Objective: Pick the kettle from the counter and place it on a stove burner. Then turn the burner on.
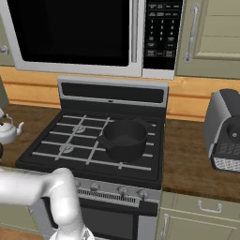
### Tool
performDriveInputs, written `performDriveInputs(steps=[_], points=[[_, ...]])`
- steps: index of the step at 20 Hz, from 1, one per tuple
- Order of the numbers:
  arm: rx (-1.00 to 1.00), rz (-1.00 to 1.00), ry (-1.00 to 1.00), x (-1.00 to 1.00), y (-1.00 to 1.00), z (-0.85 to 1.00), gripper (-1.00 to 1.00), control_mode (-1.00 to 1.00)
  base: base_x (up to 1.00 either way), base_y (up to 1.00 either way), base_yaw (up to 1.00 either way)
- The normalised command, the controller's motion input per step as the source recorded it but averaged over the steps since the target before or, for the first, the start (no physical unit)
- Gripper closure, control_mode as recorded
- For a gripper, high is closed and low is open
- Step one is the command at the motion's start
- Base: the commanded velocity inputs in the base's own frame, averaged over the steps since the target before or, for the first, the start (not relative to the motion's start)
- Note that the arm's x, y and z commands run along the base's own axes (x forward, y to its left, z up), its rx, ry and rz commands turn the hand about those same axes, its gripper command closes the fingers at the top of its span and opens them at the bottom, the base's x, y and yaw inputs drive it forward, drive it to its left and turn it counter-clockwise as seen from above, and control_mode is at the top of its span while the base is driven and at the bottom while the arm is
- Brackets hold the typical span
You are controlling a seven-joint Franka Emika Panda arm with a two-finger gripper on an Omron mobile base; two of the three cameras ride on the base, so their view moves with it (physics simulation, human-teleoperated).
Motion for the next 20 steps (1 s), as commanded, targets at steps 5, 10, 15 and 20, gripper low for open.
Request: performDriveInputs(steps=[5, 10, 15, 20], points=[[0.01, -0.03, 0.04, 0.35, 0.43, -0.35, -1.00, -1.00, 0.00, 0.00, 0.00], [0.02, -0.06, 0.00, 0.34, 0.48, -0.09, -1.00, -1.00, 0.00, 0.00, 0.00], [0.00, -0.04, -0.07, 0.03, 0.10, -0.01, -1.00, -1.00, 0.00, 0.00, 0.00], [-0.01, -0.04, -0.06, 0.11, 0.02, -0.09, -1.00, -1.00, 0.00, 0.00, 0.00]])
